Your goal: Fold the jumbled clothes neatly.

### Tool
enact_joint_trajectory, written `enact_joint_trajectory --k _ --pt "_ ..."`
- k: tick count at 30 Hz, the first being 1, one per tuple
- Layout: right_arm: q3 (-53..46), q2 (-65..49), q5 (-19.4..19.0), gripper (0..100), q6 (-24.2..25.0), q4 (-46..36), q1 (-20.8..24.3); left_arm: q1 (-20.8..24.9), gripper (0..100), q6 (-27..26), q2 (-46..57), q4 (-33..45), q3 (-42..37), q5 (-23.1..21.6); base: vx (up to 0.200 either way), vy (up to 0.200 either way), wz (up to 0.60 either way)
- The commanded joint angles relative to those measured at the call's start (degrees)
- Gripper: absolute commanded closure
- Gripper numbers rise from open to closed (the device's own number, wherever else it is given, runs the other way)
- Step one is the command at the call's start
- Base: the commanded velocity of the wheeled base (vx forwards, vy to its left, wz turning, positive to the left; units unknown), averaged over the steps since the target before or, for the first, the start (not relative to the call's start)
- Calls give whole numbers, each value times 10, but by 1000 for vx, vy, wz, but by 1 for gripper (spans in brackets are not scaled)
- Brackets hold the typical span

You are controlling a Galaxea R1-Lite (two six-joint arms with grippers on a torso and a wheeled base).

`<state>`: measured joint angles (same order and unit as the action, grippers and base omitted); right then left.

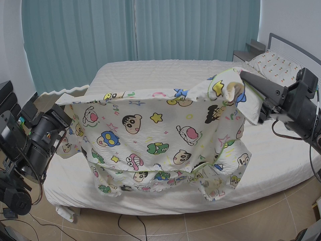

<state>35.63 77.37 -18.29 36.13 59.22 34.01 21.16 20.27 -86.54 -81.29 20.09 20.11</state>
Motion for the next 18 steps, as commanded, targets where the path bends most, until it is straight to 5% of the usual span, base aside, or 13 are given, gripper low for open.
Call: enact_joint_trajectory --k 1,18 --pt "-11 -42 -2 100 0 -2 2 13 100 -1 32 1 -17 0 0 0 0" --pt "-23 -76 -2 100 5 -39 11 40 100 0 54 1 -58 0 0 0 0"
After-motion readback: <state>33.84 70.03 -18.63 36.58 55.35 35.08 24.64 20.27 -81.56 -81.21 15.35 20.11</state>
